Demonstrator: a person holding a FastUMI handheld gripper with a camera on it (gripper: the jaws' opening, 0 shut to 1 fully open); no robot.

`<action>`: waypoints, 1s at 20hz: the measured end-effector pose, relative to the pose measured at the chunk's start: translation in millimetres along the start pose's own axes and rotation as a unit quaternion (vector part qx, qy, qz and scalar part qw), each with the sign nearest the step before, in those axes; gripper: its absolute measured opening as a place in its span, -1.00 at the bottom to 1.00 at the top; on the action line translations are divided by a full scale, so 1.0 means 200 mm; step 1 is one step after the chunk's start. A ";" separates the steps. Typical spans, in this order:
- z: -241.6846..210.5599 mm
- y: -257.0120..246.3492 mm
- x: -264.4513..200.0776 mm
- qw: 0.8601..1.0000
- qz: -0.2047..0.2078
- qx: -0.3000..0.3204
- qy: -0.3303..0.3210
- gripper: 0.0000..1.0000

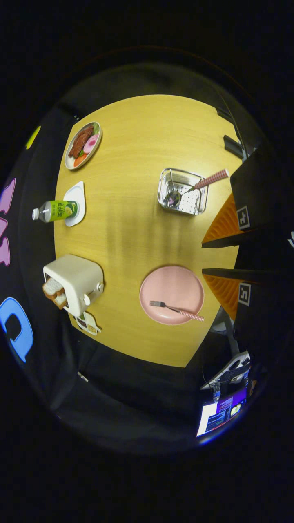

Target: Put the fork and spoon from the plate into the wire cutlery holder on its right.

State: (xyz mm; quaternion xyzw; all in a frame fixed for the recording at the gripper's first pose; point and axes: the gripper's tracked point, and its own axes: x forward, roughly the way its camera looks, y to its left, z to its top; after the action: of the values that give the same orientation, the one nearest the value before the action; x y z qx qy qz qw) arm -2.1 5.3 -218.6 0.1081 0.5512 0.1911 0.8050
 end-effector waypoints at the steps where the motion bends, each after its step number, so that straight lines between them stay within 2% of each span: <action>1: -0.02 0.08 0.04 1.000 0.007 0.001 0.005 -0.35; 4: -0.06 0.31 0.16 0.999 0.028 -0.002 0.023 -0.35; 10: -0.14 0.62 0.47 0.998 0.041 0.000 0.055 -0.35; 20: -0.22 0.71 0.90 0.995 0.001 0.022 0.097 -0.35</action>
State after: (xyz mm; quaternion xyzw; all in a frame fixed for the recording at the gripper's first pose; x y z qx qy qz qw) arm -12.4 208.5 -332.2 0.1068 0.6309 0.1894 0.7447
